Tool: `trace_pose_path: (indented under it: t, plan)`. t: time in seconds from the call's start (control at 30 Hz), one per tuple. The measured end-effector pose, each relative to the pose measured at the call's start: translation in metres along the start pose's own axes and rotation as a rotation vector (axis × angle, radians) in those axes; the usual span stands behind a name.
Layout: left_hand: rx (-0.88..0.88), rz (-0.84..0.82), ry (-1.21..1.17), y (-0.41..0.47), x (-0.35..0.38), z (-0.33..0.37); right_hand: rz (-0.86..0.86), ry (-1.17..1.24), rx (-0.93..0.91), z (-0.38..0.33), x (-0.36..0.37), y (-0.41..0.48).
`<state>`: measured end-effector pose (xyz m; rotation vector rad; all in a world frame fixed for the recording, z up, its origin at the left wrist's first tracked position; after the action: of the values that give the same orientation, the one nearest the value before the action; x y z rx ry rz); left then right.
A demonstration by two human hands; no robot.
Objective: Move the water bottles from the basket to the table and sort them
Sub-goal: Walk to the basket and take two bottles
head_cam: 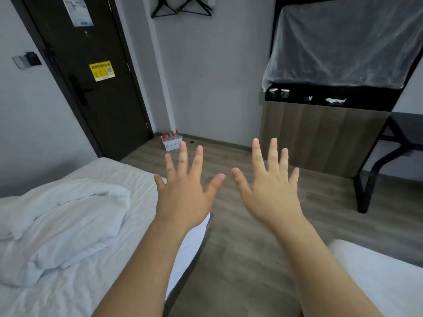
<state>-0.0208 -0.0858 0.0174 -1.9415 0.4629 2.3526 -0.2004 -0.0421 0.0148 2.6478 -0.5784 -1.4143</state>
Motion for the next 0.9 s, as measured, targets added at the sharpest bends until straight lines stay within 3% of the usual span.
trace_pose_path:
  t: [0.4,0.9]
  plan:
    - [-0.091,0.004,0.035,0.133,0.042,0.042,-0.071,-0.003,-0.092,0.059,0.015,0.147]
    - [-0.127,-0.029,-0.048,0.397,0.110,-0.004,-0.128,-0.055,-0.120,0.059,0.107,0.406]
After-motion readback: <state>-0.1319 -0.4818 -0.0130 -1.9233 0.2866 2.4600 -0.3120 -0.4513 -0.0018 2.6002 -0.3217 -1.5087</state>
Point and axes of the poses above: each hand's wrist, its own y-axis towards the middle knuckle, its own x-axis out of the palm, z = x × y, the point moved 9 cm from there along y, towards the middle knuckle, and after that the axes turned 9 degrees about y, right-handed, at the moved point
